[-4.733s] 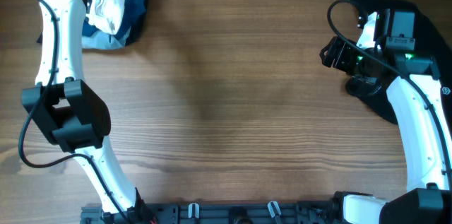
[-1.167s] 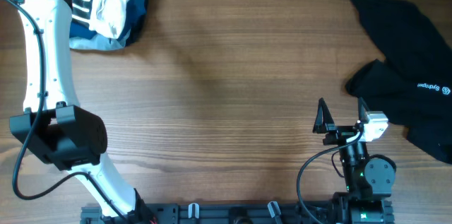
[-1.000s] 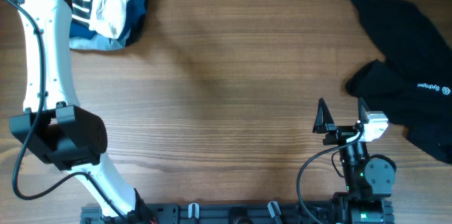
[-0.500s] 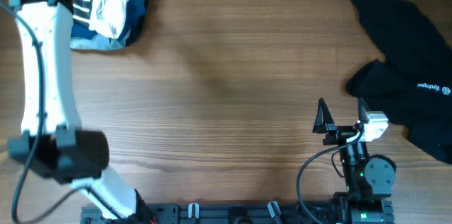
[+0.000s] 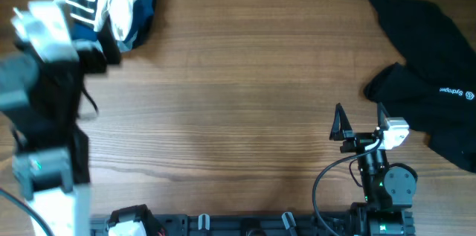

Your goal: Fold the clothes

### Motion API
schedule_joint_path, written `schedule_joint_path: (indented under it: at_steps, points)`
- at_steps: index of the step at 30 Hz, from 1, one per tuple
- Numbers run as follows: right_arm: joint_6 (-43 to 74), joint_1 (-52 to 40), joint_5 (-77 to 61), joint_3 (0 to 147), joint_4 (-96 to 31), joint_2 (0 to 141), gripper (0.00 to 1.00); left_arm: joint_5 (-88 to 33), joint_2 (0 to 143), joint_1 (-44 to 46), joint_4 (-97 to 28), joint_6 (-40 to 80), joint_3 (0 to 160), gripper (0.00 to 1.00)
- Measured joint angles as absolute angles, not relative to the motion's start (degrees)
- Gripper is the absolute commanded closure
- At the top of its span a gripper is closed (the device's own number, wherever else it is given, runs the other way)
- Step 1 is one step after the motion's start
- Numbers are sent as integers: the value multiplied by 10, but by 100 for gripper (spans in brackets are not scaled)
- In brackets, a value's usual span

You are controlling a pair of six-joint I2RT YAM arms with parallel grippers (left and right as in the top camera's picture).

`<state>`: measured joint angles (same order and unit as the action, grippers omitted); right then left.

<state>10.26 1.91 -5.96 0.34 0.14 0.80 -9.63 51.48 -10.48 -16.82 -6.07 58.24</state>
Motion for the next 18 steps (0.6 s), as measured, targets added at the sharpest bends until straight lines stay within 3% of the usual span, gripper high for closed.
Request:
schedule_joint_path:
  at_steps: [7,12,18]
  points:
    - [103,19,-60,3,1,7,0,-115,258,-105,-82,-60,309,0]
    - [103,19,-60,3,1,7,0,-121,144,-105,23,-59,159,0]
    - [103,19,-60,3,1,7,0,-123,78,-93,52,-59,73,0]
